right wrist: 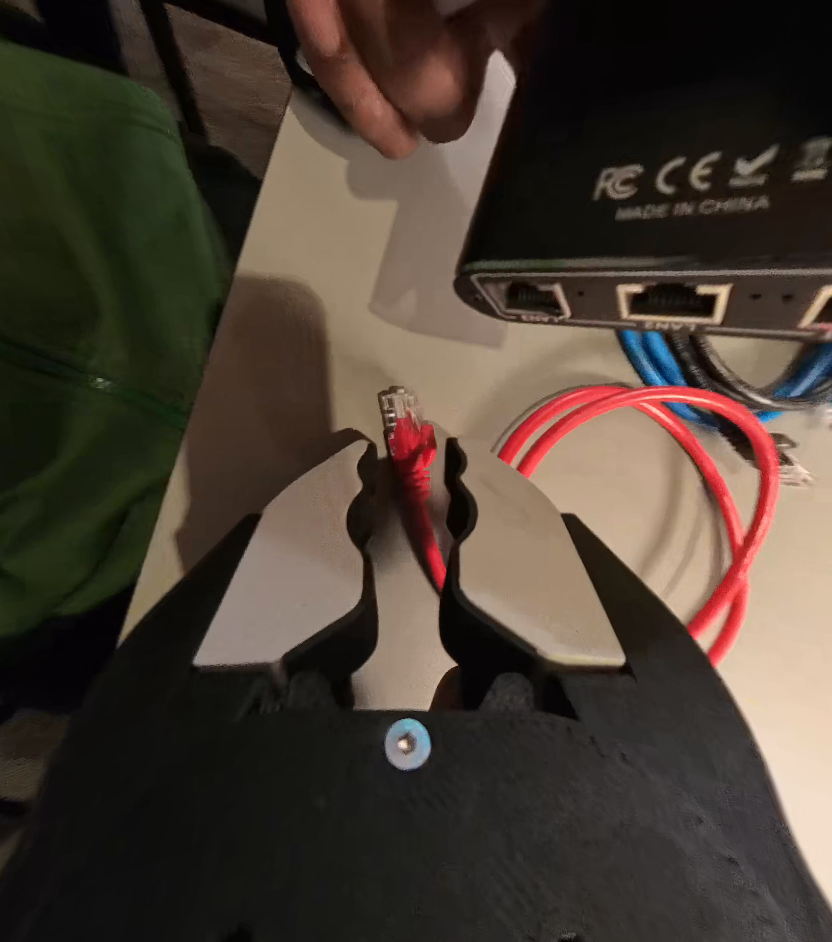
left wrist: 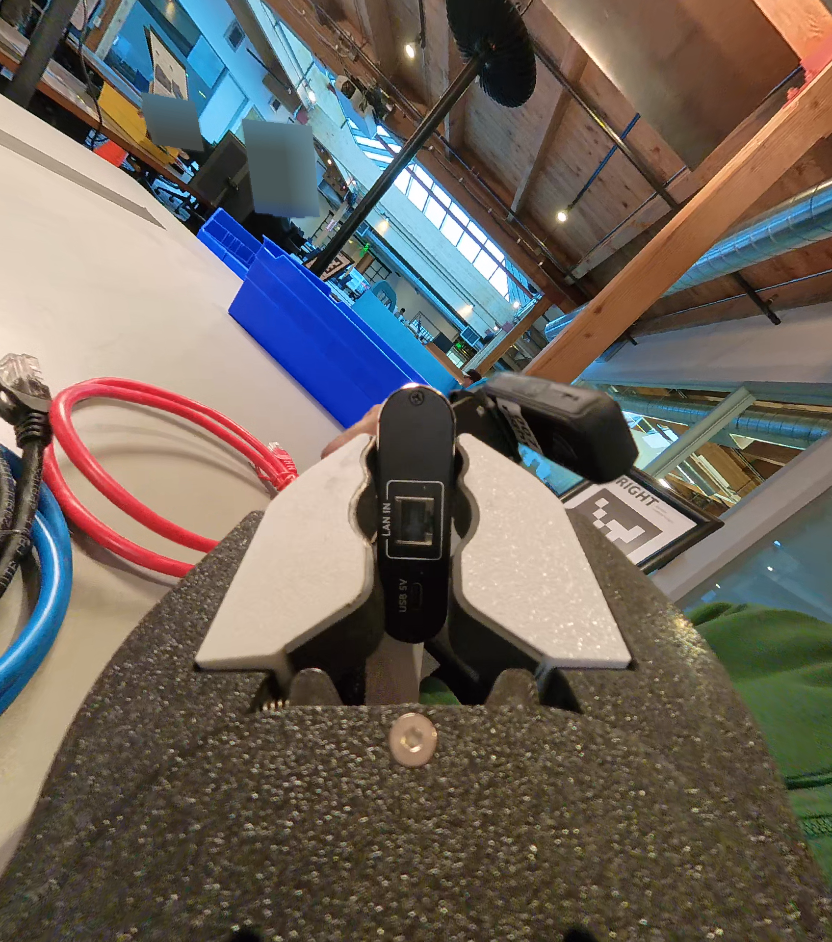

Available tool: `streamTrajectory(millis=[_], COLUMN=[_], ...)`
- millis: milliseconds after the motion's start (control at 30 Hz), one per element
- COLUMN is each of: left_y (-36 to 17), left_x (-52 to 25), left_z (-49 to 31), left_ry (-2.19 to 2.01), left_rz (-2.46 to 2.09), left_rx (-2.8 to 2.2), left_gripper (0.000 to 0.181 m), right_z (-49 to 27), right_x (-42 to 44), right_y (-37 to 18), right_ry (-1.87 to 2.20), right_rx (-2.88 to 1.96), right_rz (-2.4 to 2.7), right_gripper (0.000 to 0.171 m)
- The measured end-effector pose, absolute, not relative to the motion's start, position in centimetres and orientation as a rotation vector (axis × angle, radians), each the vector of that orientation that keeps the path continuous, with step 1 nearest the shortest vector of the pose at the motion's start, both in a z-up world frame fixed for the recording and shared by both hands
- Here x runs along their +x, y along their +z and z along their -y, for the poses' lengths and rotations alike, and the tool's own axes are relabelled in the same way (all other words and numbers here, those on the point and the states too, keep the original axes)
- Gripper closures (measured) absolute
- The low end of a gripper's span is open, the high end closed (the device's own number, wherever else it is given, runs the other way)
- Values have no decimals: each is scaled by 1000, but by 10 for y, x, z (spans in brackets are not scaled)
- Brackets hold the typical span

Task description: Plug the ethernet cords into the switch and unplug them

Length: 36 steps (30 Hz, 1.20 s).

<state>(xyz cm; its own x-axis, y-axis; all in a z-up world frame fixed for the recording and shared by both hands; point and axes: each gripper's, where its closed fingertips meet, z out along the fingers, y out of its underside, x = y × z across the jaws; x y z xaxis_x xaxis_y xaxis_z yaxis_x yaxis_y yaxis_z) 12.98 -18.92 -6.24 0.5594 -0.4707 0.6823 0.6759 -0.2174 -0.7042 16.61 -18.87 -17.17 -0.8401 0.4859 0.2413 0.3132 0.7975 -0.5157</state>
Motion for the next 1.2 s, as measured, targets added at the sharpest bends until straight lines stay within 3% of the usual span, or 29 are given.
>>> streamTrajectory(millis=[200, 400, 700, 1200], left_y=[-64, -64, -42, -45], left_x=[135, 131, 135, 134], left_z=[190, 191, 197, 195], left_ry=[-1071, -1045, -1116, -1023], left_rz=[165, 181, 74, 47], left_rx=[-1468, -1460, -1267, -1310], left_gripper=[155, 155, 155, 155], right_z=[191, 160, 132, 169], right_x=[168, 139, 143, 143], right_y=[-175, -164, -54, -45], right_ry=[697, 409, 218, -75], right_rx=[-770, -646, -580, -337], right_rz=[2724, 2210, 1362, 1287], right_gripper=[152, 153, 155, 155])
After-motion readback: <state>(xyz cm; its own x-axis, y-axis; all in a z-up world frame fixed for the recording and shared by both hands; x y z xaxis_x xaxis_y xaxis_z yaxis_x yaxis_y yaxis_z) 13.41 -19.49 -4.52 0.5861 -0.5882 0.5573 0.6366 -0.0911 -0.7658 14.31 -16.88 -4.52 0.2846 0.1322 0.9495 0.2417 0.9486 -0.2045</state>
